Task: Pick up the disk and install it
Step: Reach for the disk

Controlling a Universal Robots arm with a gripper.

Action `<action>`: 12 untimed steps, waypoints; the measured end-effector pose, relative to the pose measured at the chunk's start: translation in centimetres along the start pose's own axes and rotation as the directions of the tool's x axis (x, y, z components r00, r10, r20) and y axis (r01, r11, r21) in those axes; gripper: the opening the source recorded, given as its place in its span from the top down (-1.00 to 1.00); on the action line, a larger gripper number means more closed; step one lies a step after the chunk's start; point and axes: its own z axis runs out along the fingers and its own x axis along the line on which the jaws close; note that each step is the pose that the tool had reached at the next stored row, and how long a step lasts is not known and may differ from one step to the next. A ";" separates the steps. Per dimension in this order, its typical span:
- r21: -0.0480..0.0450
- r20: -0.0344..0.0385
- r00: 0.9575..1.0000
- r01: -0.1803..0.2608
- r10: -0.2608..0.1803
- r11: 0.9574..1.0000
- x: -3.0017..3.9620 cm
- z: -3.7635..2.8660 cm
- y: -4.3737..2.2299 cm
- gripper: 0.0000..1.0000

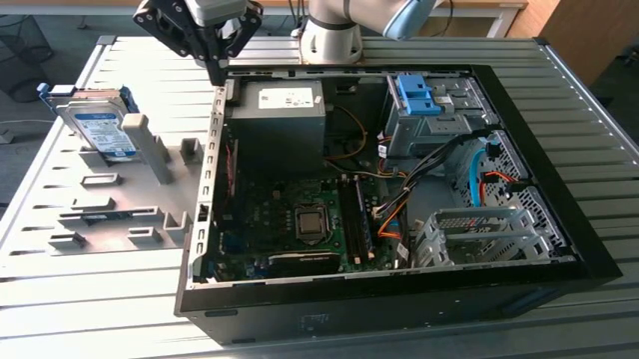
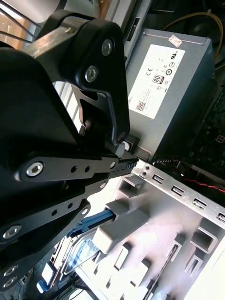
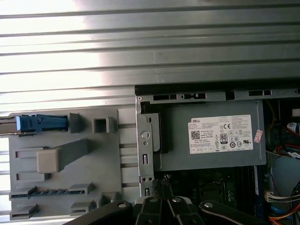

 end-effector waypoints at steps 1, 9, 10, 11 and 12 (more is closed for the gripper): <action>0.000 0.000 1.000 0.000 0.000 1.000 0.08 0.00 0.00 0.79; 0.000 0.000 1.000 0.000 0.000 1.000 0.67 0.00 -0.03 0.79; 0.000 0.000 1.000 0.000 0.000 1.000 0.75 0.00 -0.04 0.79; 0.000 0.000 1.000 0.000 0.000 1.000 0.82 0.00 -0.04 0.79; 0.000 0.000 1.000 0.000 0.000 1.000 0.90 0.00 -0.04 0.79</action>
